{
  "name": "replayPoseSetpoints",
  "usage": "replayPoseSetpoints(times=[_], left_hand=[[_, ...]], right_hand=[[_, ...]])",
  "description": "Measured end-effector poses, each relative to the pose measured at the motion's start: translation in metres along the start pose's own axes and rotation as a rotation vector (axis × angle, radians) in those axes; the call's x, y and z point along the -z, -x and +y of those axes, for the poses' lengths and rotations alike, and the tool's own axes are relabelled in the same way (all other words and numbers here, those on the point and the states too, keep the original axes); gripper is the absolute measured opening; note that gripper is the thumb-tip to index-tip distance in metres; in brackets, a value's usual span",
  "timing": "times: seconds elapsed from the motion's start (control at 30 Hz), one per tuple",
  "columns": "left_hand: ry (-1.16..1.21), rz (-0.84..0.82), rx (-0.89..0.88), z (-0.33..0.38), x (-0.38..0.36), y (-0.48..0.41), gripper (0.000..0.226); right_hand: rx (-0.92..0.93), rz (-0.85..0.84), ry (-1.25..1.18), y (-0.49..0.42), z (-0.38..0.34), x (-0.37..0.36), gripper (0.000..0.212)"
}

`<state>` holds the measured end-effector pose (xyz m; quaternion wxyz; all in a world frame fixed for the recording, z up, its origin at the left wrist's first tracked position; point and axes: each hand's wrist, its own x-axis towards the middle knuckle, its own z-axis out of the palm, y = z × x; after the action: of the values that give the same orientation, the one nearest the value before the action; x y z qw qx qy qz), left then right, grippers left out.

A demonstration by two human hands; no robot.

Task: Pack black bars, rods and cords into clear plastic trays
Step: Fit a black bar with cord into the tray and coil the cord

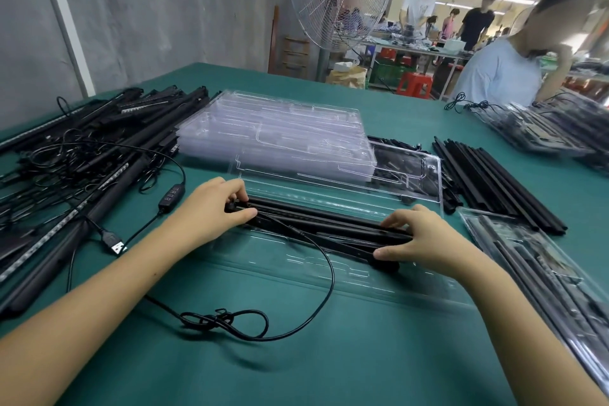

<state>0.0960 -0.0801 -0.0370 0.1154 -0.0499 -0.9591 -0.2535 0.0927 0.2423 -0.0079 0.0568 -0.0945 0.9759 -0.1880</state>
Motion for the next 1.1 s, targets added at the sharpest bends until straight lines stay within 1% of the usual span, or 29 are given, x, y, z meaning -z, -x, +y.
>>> replayPoseSetpoints(times=[0.1,0.13,0.17,0.23,0.3,0.33,0.4,0.43,0.5,0.57,0.67,0.73,0.9,1.0,1.07,1.1], left_hand=[[0.010,-0.001,0.010,0.000,0.000,-0.001,0.018],[0.014,0.001,0.011,-0.001,0.000,-0.001,0.017],[0.019,0.003,0.012,-0.001,0.000,0.000,0.017],[0.029,0.004,0.017,-0.001,-0.001,0.000,0.017],[0.036,0.005,0.024,-0.001,-0.001,0.000,0.017],[0.039,0.003,0.027,-0.001,-0.001,-0.001,0.017],[0.049,-0.002,0.033,0.000,0.000,-0.001,0.018],[0.054,-0.007,0.036,0.000,0.000,-0.001,0.018],[0.062,-0.021,0.045,0.000,0.000,0.000,0.018],[0.070,-0.032,0.055,0.000,0.001,0.000,0.018],[0.076,-0.036,0.060,0.000,0.002,0.000,0.018],[0.072,-0.032,0.059,-0.001,0.001,-0.001,0.018],[0.060,-0.046,0.034,0.001,0.001,-0.002,0.017],[-0.051,-0.020,-0.034,0.007,0.003,-0.001,0.026],[-0.142,0.029,-0.156,0.014,0.004,0.000,0.031],[-0.171,0.016,-0.224,0.017,0.004,0.000,0.033]], right_hand=[[0.087,0.187,-0.013,0.006,-0.023,-0.001,0.031],[0.122,0.211,-0.033,0.010,-0.036,-0.003,0.033],[0.150,0.193,-0.038,0.015,-0.049,-0.006,0.038],[0.184,0.089,0.017,0.023,-0.073,-0.017,0.043],[0.194,-0.016,0.114,0.025,-0.089,-0.031,0.038],[0.197,-0.038,0.114,0.024,-0.092,-0.034,0.031],[0.199,0.011,0.074,0.021,-0.093,-0.032,0.019],[0.192,0.055,0.068,0.019,-0.090,-0.028,0.017],[0.172,0.113,0.055,0.014,-0.085,-0.020,0.019],[0.166,0.136,0.080,0.008,-0.083,-0.015,0.023],[0.206,0.057,0.153,-0.003,-0.079,-0.016,0.028],[0.236,-0.003,0.159,-0.006,-0.073,-0.019,0.031],[0.287,0.006,0.113,-0.008,-0.066,-0.019,0.028],[0.326,-0.034,0.115,-0.011,-0.067,-0.016,0.028],[0.342,-0.049,0.107,-0.012,-0.067,-0.015,0.028],[0.347,-0.051,0.104,-0.013,-0.067,-0.014,0.028]])
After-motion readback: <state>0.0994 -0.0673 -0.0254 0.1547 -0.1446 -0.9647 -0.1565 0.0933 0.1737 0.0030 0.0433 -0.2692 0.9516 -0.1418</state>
